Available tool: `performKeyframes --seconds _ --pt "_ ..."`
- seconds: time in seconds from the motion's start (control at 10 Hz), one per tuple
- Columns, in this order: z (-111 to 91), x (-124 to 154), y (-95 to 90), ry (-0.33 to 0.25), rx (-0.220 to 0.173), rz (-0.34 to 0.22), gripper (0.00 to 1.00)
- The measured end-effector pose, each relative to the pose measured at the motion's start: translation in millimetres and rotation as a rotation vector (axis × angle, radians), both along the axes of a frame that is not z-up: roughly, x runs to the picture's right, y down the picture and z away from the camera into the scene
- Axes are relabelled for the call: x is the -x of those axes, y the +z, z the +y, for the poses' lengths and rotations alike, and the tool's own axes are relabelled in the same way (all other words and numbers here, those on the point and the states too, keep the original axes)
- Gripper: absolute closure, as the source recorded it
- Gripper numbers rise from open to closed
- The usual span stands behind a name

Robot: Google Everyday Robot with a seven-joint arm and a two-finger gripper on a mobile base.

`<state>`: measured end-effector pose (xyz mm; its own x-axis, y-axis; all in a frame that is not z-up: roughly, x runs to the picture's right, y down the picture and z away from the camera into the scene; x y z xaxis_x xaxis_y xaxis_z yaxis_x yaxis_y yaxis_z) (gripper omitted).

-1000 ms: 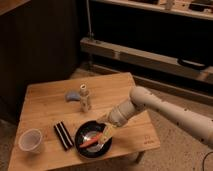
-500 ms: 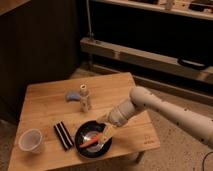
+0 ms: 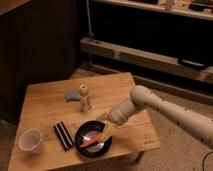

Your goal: Place the ceramic cup in the ceramic bowl

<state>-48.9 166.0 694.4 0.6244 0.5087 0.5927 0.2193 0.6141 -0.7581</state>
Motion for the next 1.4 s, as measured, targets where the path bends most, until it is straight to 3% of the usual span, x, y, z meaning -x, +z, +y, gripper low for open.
performKeyframes --seconds 0.1,0.2,0.3,0.4,0.5,0.7,1.0,1.2,1.4 --pt "-18.7 18.5 -3.2 -0.067 -0.100 -0.029 0.20" --pt "-29.7 30.8 -4.3 -0.110 -0.162 -0.040 0.20" --pt "-43.1 45.5 -6.1 -0.171 -0.250 -0.055 0.20" --pt "-52.7 55.3 -7.0 -0.209 -0.315 -0.074 0.20" --pt "-58.8 62.0 -2.3 -0.223 -0.345 -0.095 0.20" --pt "-62.5 68.7 19.1 -0.230 -0.350 -0.142 0.20" --pt "-45.8 90.4 79.8 -0.254 -0.340 -0.261 0.20" --pt "-27.0 128.0 121.6 -0.297 -0.327 -0.372 0.20" --pt "-15.3 154.7 136.2 -0.328 -0.317 -0.439 0.20"
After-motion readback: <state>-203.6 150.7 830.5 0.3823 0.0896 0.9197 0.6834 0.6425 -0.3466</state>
